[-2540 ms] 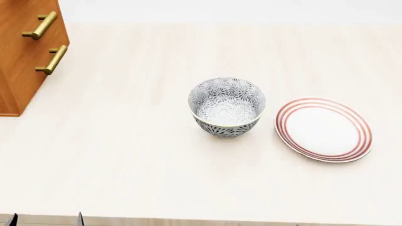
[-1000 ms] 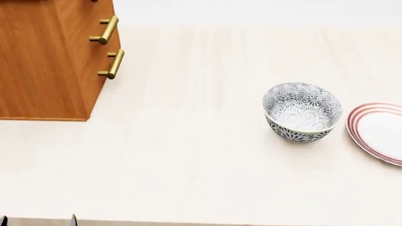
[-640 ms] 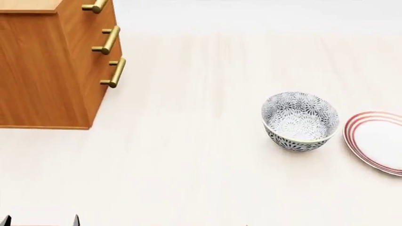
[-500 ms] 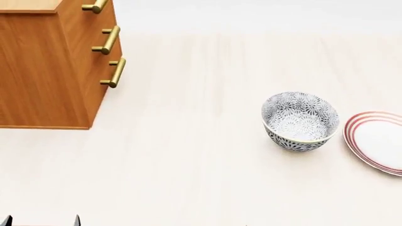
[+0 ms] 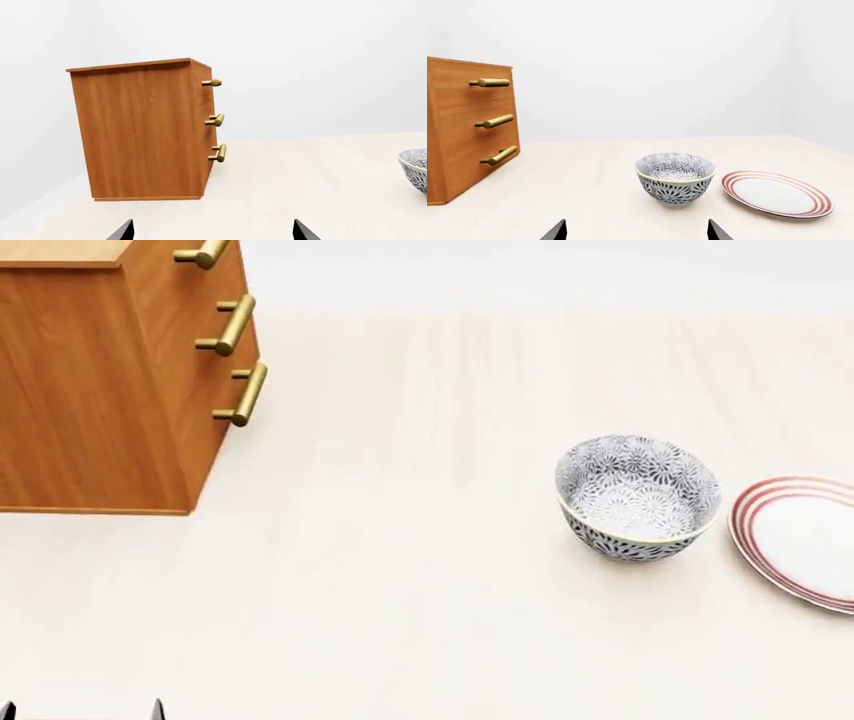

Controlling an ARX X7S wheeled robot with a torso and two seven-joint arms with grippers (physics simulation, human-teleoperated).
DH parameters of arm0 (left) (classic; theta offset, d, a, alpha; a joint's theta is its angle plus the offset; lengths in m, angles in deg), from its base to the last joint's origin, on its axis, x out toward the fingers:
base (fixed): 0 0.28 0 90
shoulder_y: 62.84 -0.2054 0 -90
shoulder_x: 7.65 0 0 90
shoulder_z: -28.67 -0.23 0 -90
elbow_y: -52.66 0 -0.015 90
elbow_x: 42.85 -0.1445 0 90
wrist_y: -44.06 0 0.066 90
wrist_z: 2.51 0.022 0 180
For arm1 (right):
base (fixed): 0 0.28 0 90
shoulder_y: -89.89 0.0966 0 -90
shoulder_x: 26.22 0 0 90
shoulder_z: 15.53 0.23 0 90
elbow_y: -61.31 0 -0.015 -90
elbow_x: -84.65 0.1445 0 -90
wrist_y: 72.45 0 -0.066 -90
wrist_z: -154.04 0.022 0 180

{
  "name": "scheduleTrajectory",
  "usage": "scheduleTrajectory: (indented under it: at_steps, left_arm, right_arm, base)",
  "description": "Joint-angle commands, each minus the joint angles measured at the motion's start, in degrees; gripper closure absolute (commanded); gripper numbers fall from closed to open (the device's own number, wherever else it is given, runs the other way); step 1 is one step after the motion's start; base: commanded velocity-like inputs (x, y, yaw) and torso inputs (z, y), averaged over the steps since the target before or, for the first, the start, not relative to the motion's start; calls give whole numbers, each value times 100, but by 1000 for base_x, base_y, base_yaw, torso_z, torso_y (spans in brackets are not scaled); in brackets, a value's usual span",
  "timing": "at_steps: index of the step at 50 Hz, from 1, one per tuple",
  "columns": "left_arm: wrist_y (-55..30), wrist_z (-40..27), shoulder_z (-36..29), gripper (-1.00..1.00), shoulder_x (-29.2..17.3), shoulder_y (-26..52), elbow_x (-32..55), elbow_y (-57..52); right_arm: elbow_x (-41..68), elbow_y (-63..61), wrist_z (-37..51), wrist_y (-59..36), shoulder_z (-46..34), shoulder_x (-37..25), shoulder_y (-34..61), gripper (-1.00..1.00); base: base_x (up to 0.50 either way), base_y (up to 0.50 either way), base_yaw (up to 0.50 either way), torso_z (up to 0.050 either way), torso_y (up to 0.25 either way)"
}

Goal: Put the bowl on top of the cabinet.

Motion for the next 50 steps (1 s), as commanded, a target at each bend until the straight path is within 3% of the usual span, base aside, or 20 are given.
scheduleTrajectory:
  at_steps: [1, 30, 50]
  left_arm:
    - [261, -337, -166, -100, -49, -477, -573, -580]
    - [325, -476, -281, -100, -140, -508, -628, -624]
    - [368, -598, -346, -100, -191, -528, -705, -654]
  right_arm:
    - [-81, -455, 65, 811, 12, -102, -665, -100]
    - [-107, -480, 163, 1013, -79, -206, -758, -100]
    - [-94, -462, 232, 1052, -126, -261, -739, -100]
  base:
    - [0, 0, 0, 0, 0]
    - [1, 0, 0, 0, 0]
    - [394, 0, 0, 0, 0]
